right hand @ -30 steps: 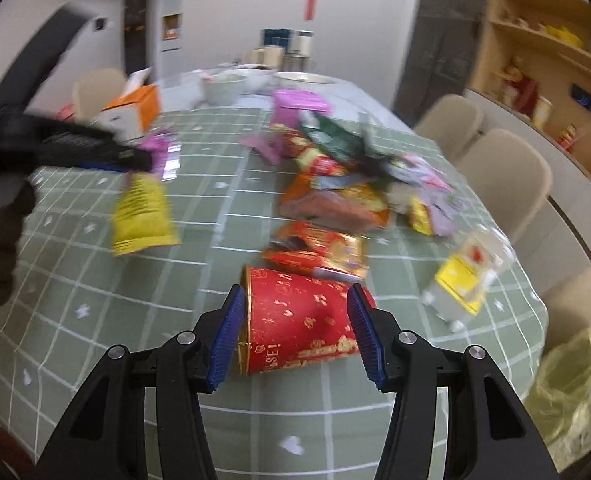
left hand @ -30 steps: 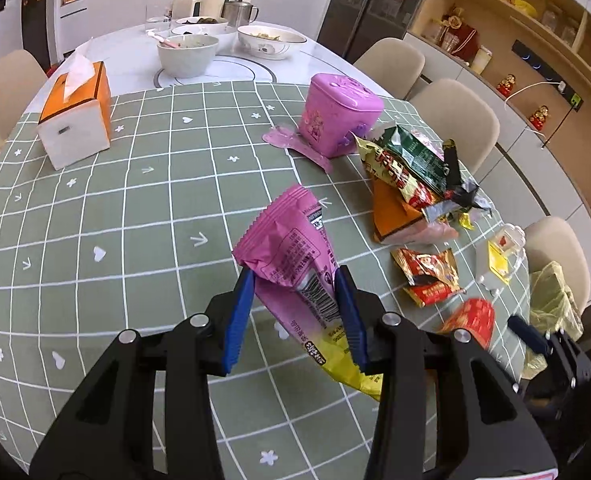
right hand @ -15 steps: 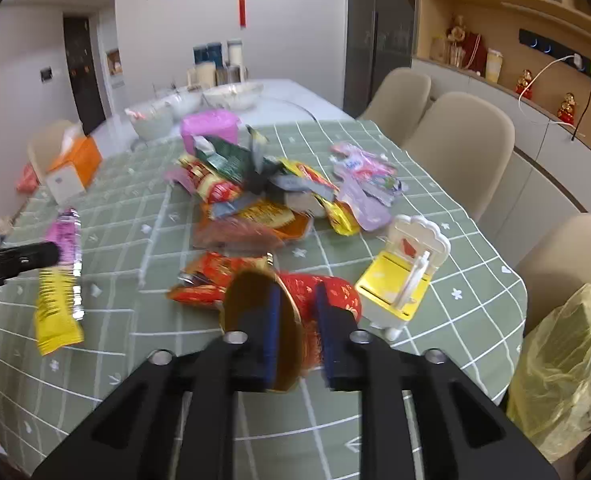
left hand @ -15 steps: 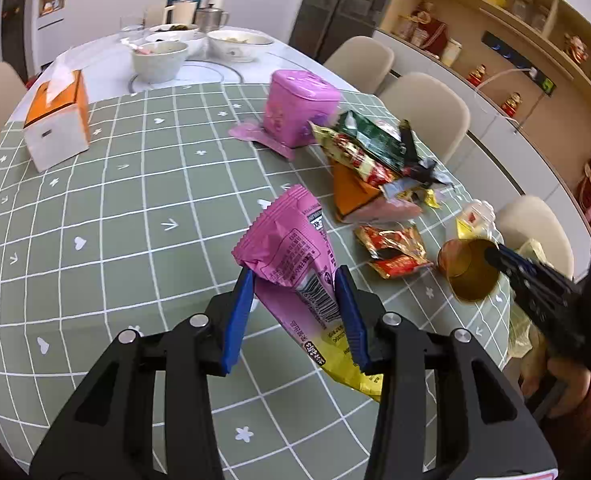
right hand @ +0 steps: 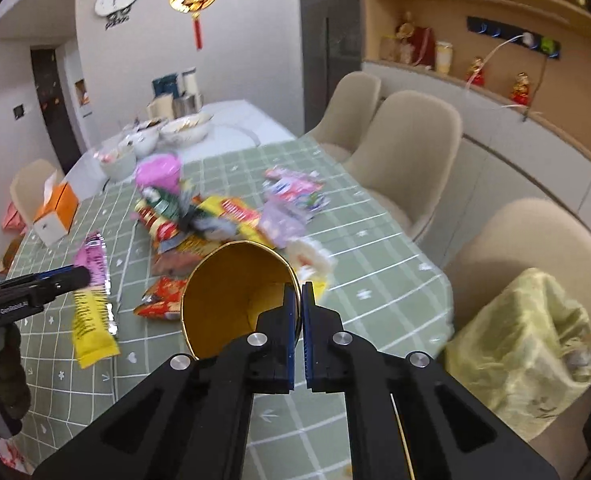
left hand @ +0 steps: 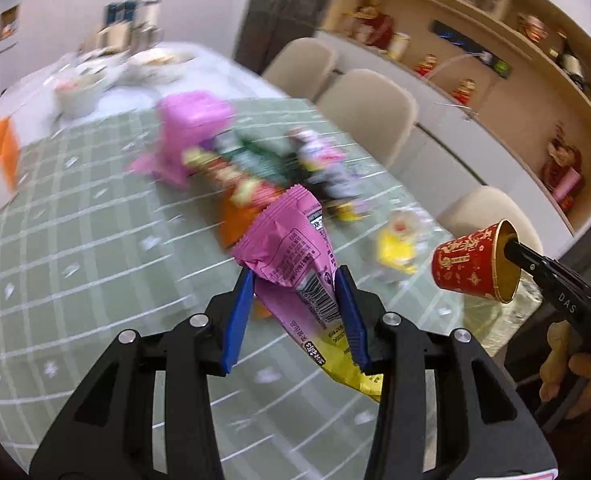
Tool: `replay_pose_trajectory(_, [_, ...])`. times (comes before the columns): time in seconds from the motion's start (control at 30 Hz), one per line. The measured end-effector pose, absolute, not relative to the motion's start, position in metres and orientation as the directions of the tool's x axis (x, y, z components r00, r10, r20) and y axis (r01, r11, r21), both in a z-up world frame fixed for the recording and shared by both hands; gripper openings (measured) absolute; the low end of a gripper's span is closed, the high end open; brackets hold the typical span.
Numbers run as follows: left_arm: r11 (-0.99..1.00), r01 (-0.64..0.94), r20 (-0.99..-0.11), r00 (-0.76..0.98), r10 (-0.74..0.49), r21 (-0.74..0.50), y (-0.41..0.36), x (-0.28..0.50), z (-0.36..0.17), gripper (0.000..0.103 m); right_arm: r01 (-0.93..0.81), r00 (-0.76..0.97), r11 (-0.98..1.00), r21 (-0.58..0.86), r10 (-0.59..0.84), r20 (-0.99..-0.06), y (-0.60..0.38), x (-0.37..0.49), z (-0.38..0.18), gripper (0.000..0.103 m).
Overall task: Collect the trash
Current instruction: 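Carry the pink wrapper and red cup to the plastic bag and release both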
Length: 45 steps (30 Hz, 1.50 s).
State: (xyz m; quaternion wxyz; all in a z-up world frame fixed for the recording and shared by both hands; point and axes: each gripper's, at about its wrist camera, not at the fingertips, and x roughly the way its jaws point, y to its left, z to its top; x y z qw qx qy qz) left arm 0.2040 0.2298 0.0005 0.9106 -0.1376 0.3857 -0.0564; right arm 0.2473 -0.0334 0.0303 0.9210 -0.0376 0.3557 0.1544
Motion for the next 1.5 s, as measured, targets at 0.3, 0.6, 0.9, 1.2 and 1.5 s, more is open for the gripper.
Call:
replay_pose_trajectory(0.3, [0.949, 0.214, -0.604, 0.733, -0.313, -0.232, 0.103, 0.248, 0.051, 0.040, -0.127, 0.802, 0.991, 0.029, 0.120, -0.585, -0.169, 0.233, 0.069, 0.006])
replay_pose_trajectory(0.6, [0.899, 0.386, -0.499, 0.749, -0.435, -0.206, -0.042, 0.292, 0.070, 0.040, 0.082, 0.848, 0.997, 0.016, -0.061, -0.526, -0.307, 0.226, 0.081, 0.006])
replay_pose_trajectory(0.9, [0.813, 0.553, -0.564, 0.619, -0.547, -0.183, -0.200, 0.347, 0.030, 0.042, 0.154, 0.842, 0.987, 0.051, -0.104, -0.529, -0.406, 0.238, 0.059, 0.006])
replay_pose_trajectory(1.2, [0.845, 0.473, -0.723, 0.491, -0.486, -0.248, -0.231, 0.377, -0.033, 0.052, 0.105, 0.815, 0.984, 0.146, -0.001, -0.579, -0.434, 0.270, 0.025, 0.006])
replay_pose_trajectory(1.5, [0.920, 0.318, -0.758, 0.534, -0.374, -0.230, -0.158, 0.353, -0.032, 0.052, -0.081, 0.664, 0.981, 0.176, 0.185, -0.724, -0.375, 0.336, -0.053, 0.006])
